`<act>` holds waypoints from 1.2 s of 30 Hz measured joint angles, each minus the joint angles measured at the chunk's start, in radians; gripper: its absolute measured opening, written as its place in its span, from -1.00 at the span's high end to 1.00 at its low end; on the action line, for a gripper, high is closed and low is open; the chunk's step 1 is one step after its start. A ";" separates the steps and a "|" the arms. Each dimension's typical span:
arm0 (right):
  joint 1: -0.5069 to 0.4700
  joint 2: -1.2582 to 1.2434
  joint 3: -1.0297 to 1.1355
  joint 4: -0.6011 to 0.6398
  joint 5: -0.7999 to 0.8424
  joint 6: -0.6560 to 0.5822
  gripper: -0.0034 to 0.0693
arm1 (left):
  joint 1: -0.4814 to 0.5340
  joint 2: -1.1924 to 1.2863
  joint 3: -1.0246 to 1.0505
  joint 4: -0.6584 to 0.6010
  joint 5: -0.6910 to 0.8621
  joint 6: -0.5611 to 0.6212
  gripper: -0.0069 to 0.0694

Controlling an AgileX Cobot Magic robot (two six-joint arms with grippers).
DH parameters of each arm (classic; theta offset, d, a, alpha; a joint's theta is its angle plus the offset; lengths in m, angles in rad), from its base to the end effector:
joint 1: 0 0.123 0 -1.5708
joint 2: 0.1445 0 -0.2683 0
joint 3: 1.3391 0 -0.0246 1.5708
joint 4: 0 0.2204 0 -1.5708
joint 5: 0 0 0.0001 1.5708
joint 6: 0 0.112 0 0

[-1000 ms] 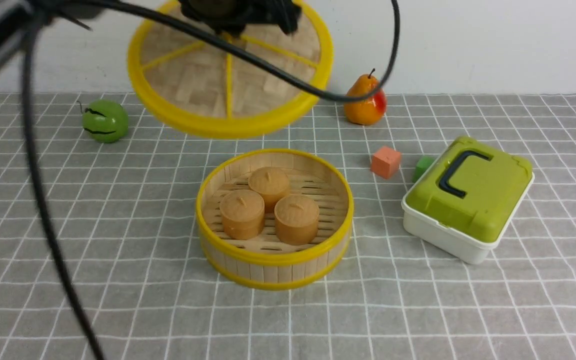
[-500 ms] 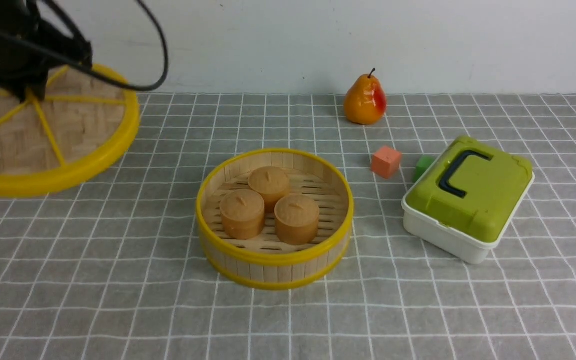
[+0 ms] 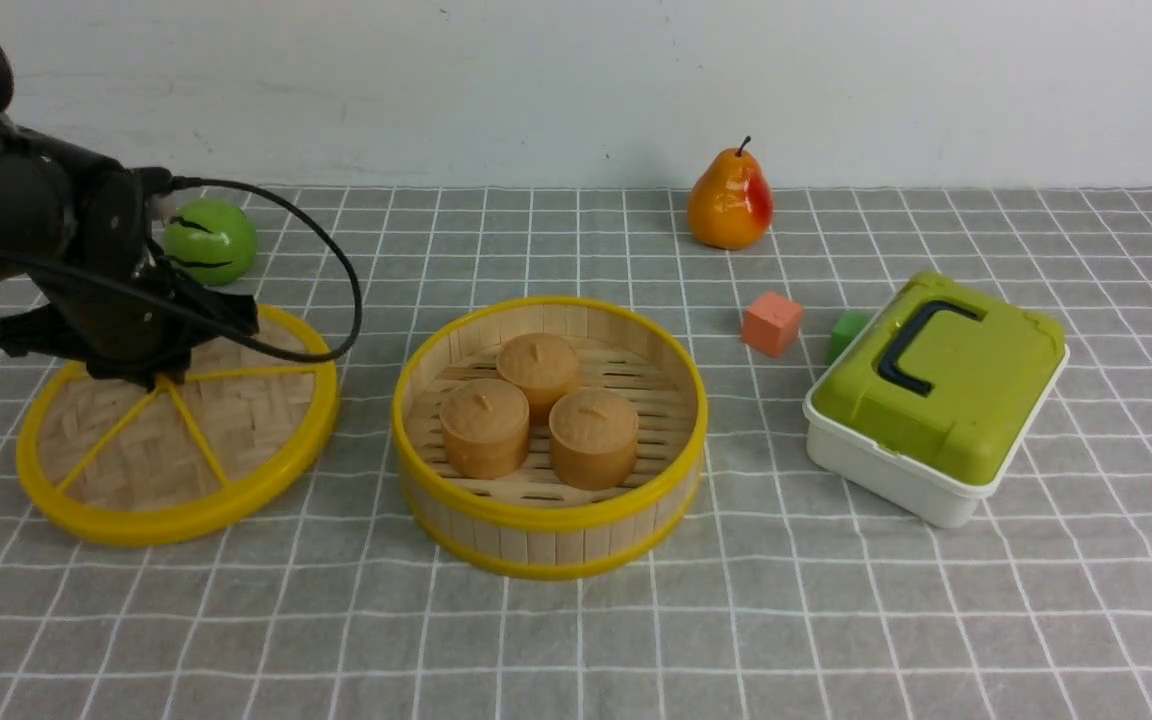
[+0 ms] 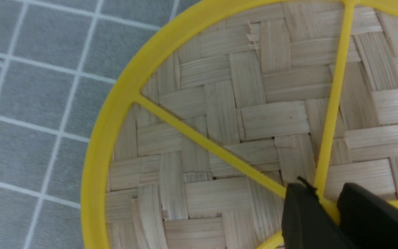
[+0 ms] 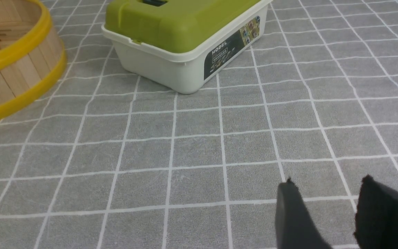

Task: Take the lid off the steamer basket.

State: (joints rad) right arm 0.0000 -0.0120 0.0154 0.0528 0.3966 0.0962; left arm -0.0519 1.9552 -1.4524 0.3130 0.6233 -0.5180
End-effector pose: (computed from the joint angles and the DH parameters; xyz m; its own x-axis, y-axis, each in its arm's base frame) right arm 0.0581 0.0023 0.1669 -0.3068 0.1444 -0.9407 0.0252 0.9893 0.1436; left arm 0.4055 -0.0009 0.1945 -0.8086 -0.2122 -0.5488 -0.2611 0.9652 0.0115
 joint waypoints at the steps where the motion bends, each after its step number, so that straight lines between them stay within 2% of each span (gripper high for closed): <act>1: 0.000 0.000 0.000 0.000 0.000 0.000 0.24 | 0.000 0.004 0.000 -0.003 0.000 -0.004 0.49; 4: 0.000 0.000 0.000 0.000 0.000 0.000 0.24 | 0.000 0.006 0.000 -0.007 -0.003 -0.015 0.37; 5: 0.000 0.000 0.000 0.000 0.000 0.000 0.24 | 0.000 0.002 0.000 -0.019 -0.003 -0.021 0.22; 10: 0.000 0.000 0.000 0.000 0.000 0.000 0.24 | 0.000 -0.075 0.000 -0.080 0.023 0.032 -0.12; 14: 0.000 0.000 0.000 0.000 0.000 0.000 0.24 | 0.000 -0.198 0.005 -0.141 0.049 0.087 -0.13; 15: 0.000 0.000 0.000 0.000 0.000 0.000 0.24 | 0.000 -0.310 0.017 -0.197 0.044 0.111 -0.06; 16: 0.000 0.000 0.000 0.000 0.000 0.000 0.24 | 0.000 -0.310 0.019 -0.204 0.042 0.111 -0.05; 18: 0.000 0.000 0.000 0.000 0.000 0.000 0.24 | 0.000 -0.498 0.071 -0.313 -0.017 0.164 0.15; 21: 0.000 0.000 0.000 0.000 0.000 0.000 0.24 | 0.000 -0.715 0.171 -0.464 -0.078 0.306 0.43; 22: 0.000 0.000 0.000 0.000 0.000 0.000 0.24 | 0.000 -0.742 0.179 -0.482 -0.083 0.328 0.48; 24: 0.000 0.000 0.000 0.000 0.000 0.000 0.24 | 0.000 -0.909 0.305 -0.568 -0.100 0.465 0.73; 26: 0.000 0.000 0.000 0.000 0.000 0.000 0.24 | 0.000 -1.002 0.408 -0.602 -0.114 0.533 0.85; 30: 0.000 0.000 0.000 0.000 0.000 0.000 0.24 | 0.000 -1.204 0.639 -0.643 -0.196 0.631 0.85; 36: 0.000 0.000 0.000 0.000 0.000 0.000 0.24 | 0.000 -1.479 0.921 -0.654 -0.279 0.667 0.85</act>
State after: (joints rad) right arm 0.0000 -0.0120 0.0154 0.0528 0.3966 0.0962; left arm -0.0519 0.4759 -0.5311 -0.3411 0.3441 0.1492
